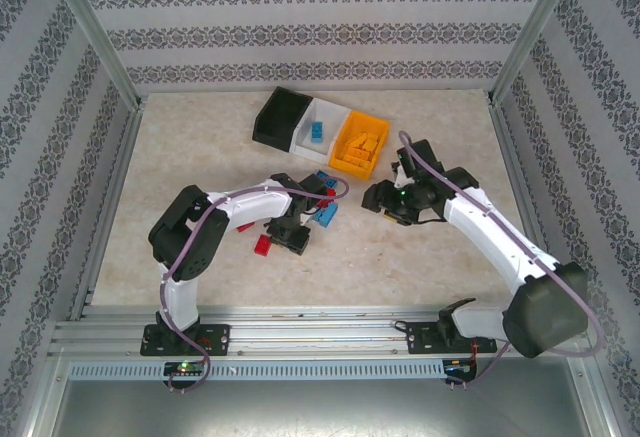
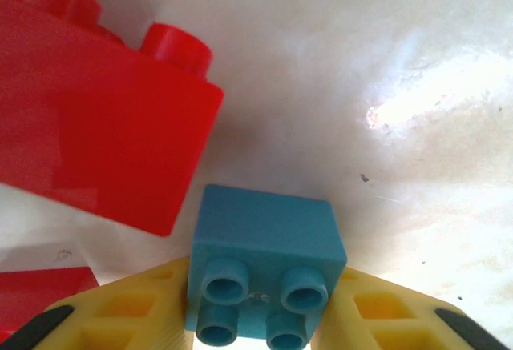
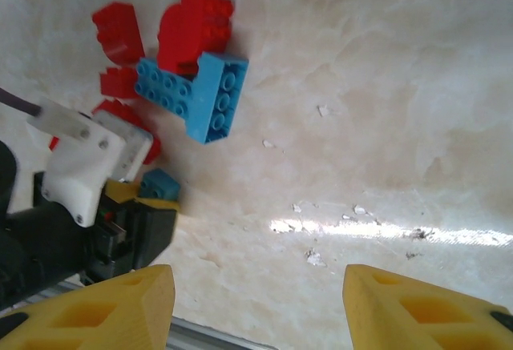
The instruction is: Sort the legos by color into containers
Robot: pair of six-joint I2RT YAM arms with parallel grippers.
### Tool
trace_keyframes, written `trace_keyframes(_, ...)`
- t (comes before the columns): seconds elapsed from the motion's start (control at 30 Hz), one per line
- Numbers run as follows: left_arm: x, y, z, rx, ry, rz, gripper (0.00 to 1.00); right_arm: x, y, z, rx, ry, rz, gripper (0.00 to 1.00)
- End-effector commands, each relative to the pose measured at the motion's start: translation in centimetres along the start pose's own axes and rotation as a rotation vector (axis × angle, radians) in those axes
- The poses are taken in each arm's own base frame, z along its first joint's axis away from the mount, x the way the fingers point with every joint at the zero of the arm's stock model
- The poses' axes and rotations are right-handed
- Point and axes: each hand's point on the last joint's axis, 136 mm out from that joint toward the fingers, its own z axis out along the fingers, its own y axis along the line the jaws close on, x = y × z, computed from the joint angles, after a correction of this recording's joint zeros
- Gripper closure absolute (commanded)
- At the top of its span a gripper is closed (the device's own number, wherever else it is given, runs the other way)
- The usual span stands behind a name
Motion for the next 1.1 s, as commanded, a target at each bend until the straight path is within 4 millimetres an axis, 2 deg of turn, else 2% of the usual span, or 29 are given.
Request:
trace_keyframes(0.0, 0.2, -1.0, 0.3, 0.042, -0.003, -0.004, 0.65, 0.0, 0.4, 0.3, 0.022, 0.009, -0.004, 0.42)
trace_keyframes(0.07, 0.0, -1.2, -0.1, 0.054, -0.007, -0.005, 0.70, 0.1, 0.7, 0.8, 0.021, 0.023, -0.012, 0.42)
trace_keyframes(0.17, 0.0, -1.3, -1.3, 0.067, -0.029, -0.017, 0.71, 0.8, 0.9, 1.6, 0.045, 0.067, -0.032, 0.41)
trace_keyframes(0.33, 0.8, -0.8, -5.1, 0.121, -0.111, -0.095, 0.72, 1.8, 1.4, 3.8, 0.088, 0.131, -0.068, 0.36)
trace_keyframes(0.5, 1.6, 1.1, -8.9, 0.190, -0.217, -0.230, 0.72, 1.6, 2.9, 6.7, 0.122, 0.174, -0.110, 0.36)
trace_keyframes(0.63, 1.5, 3.0, -11.7, 0.243, -0.297, -0.321, 0.72, 1.3, 4.2, 9.1, 0.145, 0.201, -0.143, 0.38)
trace_keyframes(0.83, -0.5, 5.9, -15.4, 0.275, -0.388, -0.386, 0.72, 1.1, 4.6, 11.9, 0.179, 0.239, -0.161, 0.42)
trace_keyframes(1.07, -3.5, 8.2, -18.2, 0.305, -0.437, -0.414, 0.72, 0.7, 4.1, 14.3, 0.220, 0.256, -0.158, 0.47)
